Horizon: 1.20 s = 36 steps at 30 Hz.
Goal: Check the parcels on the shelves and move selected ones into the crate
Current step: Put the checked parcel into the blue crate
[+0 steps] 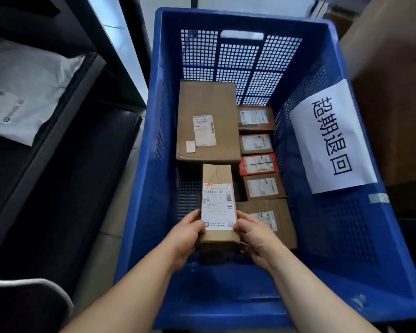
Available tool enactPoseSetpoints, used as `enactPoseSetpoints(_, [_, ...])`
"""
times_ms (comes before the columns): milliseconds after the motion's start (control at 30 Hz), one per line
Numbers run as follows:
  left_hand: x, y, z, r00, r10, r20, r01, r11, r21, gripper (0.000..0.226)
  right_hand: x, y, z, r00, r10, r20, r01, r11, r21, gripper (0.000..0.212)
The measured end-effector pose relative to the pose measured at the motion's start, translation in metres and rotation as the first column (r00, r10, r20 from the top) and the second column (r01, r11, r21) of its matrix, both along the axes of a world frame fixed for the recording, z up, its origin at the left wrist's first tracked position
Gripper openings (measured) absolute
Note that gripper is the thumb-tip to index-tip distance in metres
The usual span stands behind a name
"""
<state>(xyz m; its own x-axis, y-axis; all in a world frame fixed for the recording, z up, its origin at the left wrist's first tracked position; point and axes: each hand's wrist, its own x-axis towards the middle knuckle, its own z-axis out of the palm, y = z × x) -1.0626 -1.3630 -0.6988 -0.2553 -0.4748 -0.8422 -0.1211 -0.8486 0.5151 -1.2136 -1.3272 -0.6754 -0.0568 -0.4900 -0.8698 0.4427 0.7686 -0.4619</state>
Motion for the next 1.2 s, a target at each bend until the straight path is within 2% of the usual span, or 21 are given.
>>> enactPoseSetpoints(300, [-0.015, -0.011, -0.088, 0.998, -0.016, 0.063, 0.006, 0.988, 0.155, 0.067, -0.018, -0.009, -0.09, 0.993, 0.114, -0.042, -0.107, 0.984, 0.142, 0.044])
enactPoseSetpoints(500, [-0.024, -0.011, -0.155, 0.993, -0.068, 0.096, 0.052, 0.985, 0.163, 0.076, -0.034, -0.015, -0.155, 0.988, 0.148, -0.053, -0.137, 0.975, 0.173, 0.043])
enactPoseSetpoints(567, [-0.026, -0.009, -0.175, 0.991, -0.063, 0.118, 0.045, 0.987, 0.152, 0.08, -0.036, -0.014, -0.176, 0.987, 0.145, -0.073, -0.13, 0.976, 0.176, 0.048])
enactPoseSetpoints(767, [-0.032, -0.003, -0.222, 0.985, -0.033, 0.167, 0.009, 0.989, 0.144, 0.08, -0.032, -0.006, -0.229, 0.983, 0.121, -0.139, -0.099, 0.982, 0.159, 0.053])
enactPoseSetpoints(1067, [-0.029, 0.013, -0.261, 0.978, -0.05, 0.202, 0.018, 0.987, 0.161, 0.071, -0.029, -0.001, -0.273, 0.923, 0.318, -0.215, -0.253, 0.926, 0.281, 0.057])
enactPoseSetpoints(1200, [-0.028, 0.016, -0.27, 0.981, -0.078, 0.179, 0.049, 0.985, 0.164, 0.073, -0.023, 0.002, -0.282, 0.914, 0.339, -0.222, -0.278, 0.924, 0.264, 0.061])
